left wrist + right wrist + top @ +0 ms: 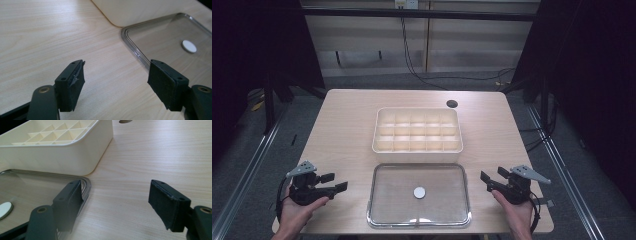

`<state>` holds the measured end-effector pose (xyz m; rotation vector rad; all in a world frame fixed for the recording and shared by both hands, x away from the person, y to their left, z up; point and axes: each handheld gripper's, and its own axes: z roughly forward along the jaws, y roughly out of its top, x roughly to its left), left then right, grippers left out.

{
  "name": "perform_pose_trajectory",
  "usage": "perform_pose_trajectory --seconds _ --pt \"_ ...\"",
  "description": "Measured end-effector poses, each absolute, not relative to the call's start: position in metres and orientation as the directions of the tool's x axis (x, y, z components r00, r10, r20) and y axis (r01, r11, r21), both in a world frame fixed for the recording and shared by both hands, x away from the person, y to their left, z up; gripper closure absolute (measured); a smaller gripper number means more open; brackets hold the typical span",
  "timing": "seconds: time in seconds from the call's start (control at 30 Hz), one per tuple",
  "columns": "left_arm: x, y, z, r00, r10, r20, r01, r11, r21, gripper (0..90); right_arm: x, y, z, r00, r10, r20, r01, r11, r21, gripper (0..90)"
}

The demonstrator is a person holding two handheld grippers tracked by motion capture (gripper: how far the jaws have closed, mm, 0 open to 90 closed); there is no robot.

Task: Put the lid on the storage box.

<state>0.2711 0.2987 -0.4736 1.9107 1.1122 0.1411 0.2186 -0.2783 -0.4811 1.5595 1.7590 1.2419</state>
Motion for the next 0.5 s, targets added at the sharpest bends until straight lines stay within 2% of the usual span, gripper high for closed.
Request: perform_pose_trajectory --seconds 0.17,0.27,0.4,0.43,0.5 --pt "0.271 0.3 -0.474 0.588 0.743 -0.32 0.645 -0.191 0.74 29.3 0.216 -0.281 -0.478 -0.25 0.933 0.258 0.513 -0.098 0.853 23.9" --pt "0.271 0.3 -0.474 0.596 0.732 -0.33 0.643 -0.189 0.743 33.8 0.214 -0.282 -0.475 -0.248 0.936 0.251 0.5 -0.098 0.861 23.7" --pt "0.267 0.301 -0.473 0.618 0.697 -0.364 0.641 -0.177 0.747 37.7 0.216 -0.281 -0.475 -0.243 0.939 0.244 0.55 -0.074 0.832 27.1" --pt "0.265 0.301 -0.473 0.634 0.674 -0.378 0.638 -0.18 0.748 38.1 0.217 -0.276 -0.473 -0.259 0.951 0.172 0.542 -0.005 0.84 29.2" --pt "0.264 0.299 -0.472 0.635 0.666 -0.392 0.644 -0.175 0.745 39.7 0.216 -0.271 -0.471 -0.266 0.954 0.141 0.538 0.026 0.842 29.5"
